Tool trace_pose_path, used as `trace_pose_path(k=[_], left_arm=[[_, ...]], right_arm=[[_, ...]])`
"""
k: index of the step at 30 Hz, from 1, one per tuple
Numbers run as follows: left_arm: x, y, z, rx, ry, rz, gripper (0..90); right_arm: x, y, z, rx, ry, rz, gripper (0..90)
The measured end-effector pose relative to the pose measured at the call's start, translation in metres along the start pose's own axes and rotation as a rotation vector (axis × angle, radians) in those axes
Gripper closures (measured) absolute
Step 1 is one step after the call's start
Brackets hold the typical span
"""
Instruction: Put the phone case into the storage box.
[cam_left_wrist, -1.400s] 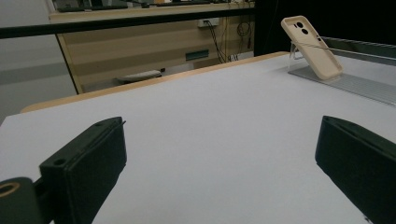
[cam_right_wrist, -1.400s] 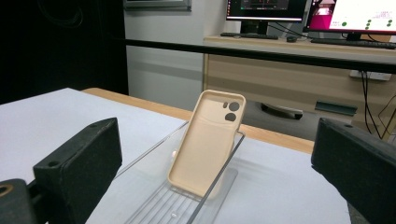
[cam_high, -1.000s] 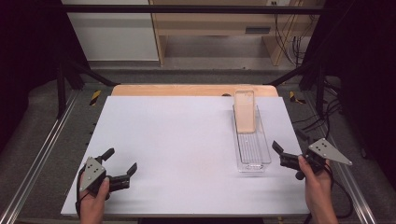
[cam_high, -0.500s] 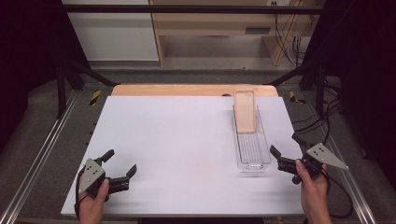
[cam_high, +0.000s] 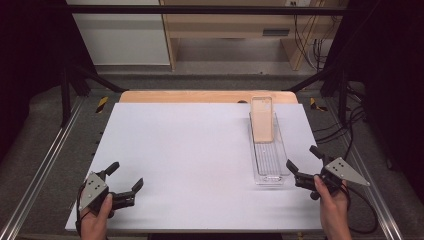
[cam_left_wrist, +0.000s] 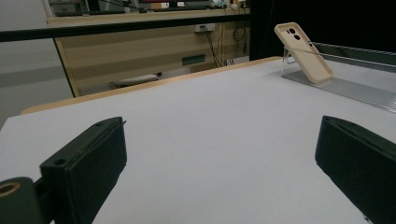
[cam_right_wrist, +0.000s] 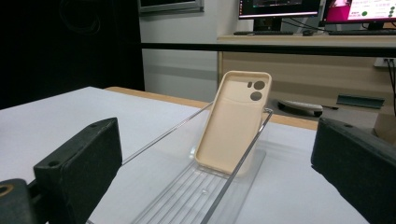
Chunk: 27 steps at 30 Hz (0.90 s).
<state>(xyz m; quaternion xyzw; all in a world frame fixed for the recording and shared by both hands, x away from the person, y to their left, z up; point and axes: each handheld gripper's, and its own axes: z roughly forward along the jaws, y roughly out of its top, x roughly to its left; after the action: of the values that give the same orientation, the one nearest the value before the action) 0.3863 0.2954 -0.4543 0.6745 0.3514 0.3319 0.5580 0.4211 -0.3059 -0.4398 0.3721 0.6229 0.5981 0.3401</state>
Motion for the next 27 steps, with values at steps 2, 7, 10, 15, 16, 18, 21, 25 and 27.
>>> trace_pose_path(k=[2, 7, 10, 15, 16, 18, 21, 25, 27], left_arm=[[0.000, 0.000, 0.000, -0.001, -0.004, 0.001, 2.2], [0.000, 0.000, 0.000, -0.006, -0.008, 0.002, 2.2], [0.000, 0.000, 0.000, -0.007, -0.009, 0.002, 2.2], [0.000, 0.000, 0.000, -0.009, -0.012, 0.003, 2.2], [0.000, 0.000, 0.000, -0.008, -0.013, 0.003, 2.2], [0.000, 0.000, 0.000, -0.009, -0.013, 0.003, 2.2], [0.000, 0.000, 0.000, -0.010, -0.015, 0.004, 2.2], [0.000, 0.001, 0.000, -0.011, -0.016, 0.005, 2.2], [0.000, 0.001, 0.000, -0.011, -0.016, 0.006, 2.2]], right_arm=[[0.002, -0.002, 0.000, 0.002, 0.005, -0.010, 2.4], [0.004, -0.004, 0.001, 0.007, 0.016, -0.017, 2.3], [0.006, -0.005, 0.001, 0.008, 0.019, -0.017, 2.3], [0.009, -0.009, 0.002, 0.016, 0.031, -0.024, 2.3], [0.010, -0.009, 0.003, 0.020, 0.032, -0.026, 2.3], [0.011, -0.011, 0.004, 0.021, 0.040, -0.033, 2.3], [0.015, -0.012, 0.005, 0.029, 0.047, -0.038, 2.3], [0.017, -0.013, 0.006, 0.032, 0.058, -0.041, 2.3], [0.018, -0.014, 0.006, 0.029, 0.061, -0.042, 2.3]])
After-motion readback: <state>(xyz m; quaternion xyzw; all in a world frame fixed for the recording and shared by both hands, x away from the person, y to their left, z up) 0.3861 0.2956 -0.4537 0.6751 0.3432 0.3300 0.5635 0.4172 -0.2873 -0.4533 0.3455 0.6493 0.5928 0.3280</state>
